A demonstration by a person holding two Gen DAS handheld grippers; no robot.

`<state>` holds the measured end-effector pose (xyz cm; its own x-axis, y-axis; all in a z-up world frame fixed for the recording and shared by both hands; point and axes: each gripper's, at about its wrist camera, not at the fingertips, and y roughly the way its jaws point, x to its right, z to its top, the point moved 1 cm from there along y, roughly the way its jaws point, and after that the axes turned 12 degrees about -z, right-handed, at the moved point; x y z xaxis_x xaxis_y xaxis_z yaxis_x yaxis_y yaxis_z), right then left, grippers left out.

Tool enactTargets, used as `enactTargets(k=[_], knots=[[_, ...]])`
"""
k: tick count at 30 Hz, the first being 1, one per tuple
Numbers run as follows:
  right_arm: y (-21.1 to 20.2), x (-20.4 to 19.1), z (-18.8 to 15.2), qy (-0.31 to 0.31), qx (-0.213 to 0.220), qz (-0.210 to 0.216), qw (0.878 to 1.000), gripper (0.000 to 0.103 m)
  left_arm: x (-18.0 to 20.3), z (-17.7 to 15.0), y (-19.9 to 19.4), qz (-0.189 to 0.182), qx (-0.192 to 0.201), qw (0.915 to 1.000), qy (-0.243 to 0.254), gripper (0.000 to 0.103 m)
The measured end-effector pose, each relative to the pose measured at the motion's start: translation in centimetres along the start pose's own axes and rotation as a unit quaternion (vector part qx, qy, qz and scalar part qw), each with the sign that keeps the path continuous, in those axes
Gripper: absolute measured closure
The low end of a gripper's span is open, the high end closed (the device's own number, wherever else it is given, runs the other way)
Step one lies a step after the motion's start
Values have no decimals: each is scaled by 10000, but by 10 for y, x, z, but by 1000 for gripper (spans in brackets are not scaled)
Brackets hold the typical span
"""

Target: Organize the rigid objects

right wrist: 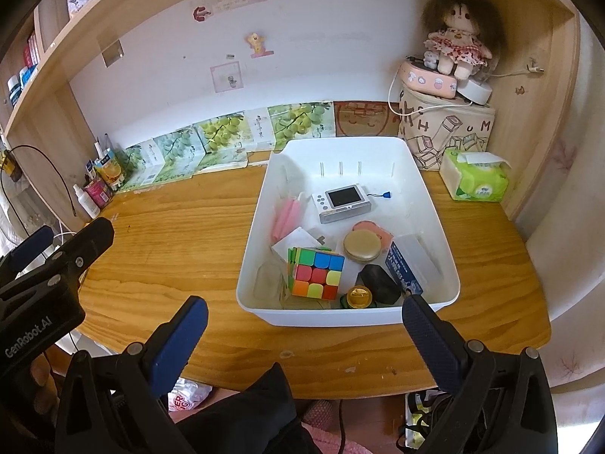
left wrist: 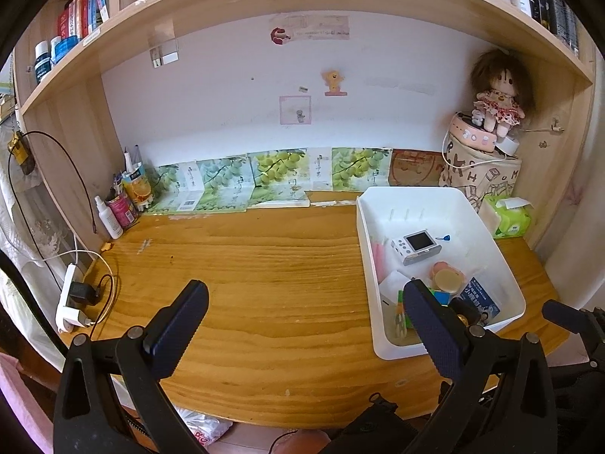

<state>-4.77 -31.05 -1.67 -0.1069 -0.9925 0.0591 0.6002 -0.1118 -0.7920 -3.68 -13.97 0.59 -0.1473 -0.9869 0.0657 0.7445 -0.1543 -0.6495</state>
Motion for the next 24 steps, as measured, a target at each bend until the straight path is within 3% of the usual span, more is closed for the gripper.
enactTargets(k=[24], knots=[[5,5,0,78,-130,-7,9999,0,5,2,4,-46,-47,10000,58,1]])
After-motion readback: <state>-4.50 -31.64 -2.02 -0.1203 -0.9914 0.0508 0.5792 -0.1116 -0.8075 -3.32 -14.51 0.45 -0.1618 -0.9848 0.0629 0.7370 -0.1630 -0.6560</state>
